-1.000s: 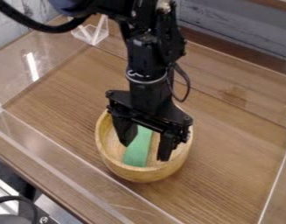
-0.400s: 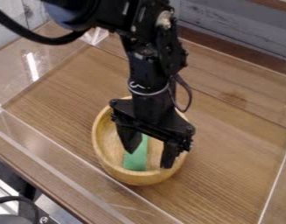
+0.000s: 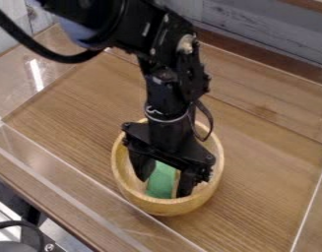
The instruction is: Remove the green block from inside the brown bowl and put it on the table
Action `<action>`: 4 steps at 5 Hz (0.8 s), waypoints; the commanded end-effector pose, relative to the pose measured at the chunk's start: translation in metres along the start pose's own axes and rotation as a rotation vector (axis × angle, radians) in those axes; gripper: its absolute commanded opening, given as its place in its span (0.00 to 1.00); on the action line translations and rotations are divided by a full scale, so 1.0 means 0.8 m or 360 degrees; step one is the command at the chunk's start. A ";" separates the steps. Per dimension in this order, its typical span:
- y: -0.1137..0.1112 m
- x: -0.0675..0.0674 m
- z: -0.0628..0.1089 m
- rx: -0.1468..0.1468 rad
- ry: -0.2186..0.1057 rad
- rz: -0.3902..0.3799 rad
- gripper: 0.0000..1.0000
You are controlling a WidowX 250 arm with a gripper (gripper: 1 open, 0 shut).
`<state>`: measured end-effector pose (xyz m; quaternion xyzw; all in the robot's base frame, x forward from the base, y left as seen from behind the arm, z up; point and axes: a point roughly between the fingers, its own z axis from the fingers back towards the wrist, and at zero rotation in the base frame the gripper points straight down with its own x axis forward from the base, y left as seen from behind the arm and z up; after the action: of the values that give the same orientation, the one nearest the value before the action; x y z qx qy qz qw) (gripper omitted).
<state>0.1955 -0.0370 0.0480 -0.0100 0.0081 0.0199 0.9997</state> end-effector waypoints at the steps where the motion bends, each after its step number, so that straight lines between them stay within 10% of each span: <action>1: -0.002 0.007 0.001 0.0003 -0.0056 -0.0012 1.00; 4: -0.003 0.014 -0.015 0.0018 -0.0073 0.0007 1.00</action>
<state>0.2019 -0.0369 0.0311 -0.0030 -0.0010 0.0288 0.9996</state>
